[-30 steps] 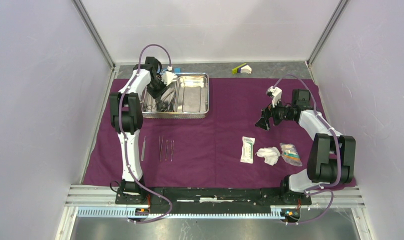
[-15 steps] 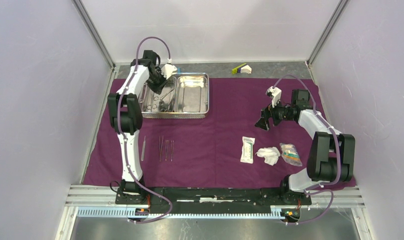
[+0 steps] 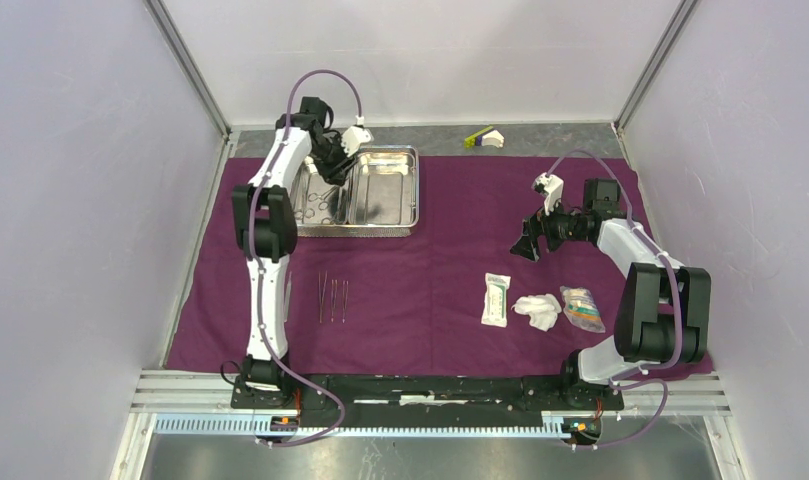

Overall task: Open and lay out the surgical kit
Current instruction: Pick up the medical item from the container.

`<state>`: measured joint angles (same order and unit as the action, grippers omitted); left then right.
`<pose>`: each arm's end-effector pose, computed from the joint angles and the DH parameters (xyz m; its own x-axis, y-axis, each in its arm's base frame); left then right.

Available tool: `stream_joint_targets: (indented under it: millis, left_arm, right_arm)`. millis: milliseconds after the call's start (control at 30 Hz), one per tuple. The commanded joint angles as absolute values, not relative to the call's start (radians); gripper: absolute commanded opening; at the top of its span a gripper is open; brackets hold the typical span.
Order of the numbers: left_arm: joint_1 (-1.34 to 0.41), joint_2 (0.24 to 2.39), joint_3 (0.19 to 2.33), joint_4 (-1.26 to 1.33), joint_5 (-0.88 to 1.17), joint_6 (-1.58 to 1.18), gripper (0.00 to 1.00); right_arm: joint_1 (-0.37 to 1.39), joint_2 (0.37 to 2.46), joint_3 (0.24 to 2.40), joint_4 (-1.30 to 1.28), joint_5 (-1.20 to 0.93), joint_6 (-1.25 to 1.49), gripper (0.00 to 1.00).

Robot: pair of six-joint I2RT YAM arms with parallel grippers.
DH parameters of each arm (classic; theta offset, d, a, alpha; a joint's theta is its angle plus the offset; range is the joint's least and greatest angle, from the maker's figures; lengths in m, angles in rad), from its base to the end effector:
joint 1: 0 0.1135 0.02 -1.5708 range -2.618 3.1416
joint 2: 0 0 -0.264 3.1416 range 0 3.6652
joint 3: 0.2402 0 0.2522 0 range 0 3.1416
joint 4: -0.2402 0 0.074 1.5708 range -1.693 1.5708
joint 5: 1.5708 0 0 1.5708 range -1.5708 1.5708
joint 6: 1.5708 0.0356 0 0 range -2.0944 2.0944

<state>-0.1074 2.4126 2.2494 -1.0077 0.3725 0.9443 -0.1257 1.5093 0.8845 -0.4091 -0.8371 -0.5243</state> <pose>0.5057 -0.0676 0.2101 -0.3419 0.7958 -0.4998 0.8830 0.4541 0.1188 0.2886 -0.0098 0.1983 -0.5914 -0.2631 -0.7623 -0.6803 0.6703 0.2964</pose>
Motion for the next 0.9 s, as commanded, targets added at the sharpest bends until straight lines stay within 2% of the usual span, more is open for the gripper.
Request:
stream_joint_targets:
  millis: [0,400,800,867]
  left_arm:
    - [-0.106,2.459,2.328,-1.044,0.419,1.075,0.5]
    - [-0.115,2.527,2.368,-1.044,0.436,1.111,0.5]
    - [-0.117,2.568,2.379,-1.063,0.427,1.14,0.37]
    - [-0.117,2.577,2.382,-1.063,0.423,1.143,0.32]
  right_arm:
    - [-0.129,1.503,0.913,-0.403,-0.844,-0.528,0.97]
    - [-0.128,1.504,0.911,-0.4,-0.836,-0.528,0.97]
    - [-0.128,1.5,0.908,-0.4,-0.838,-0.528,0.97]
    - [-0.128,1.5,0.908,-0.401,-0.838,-0.526,0.97]
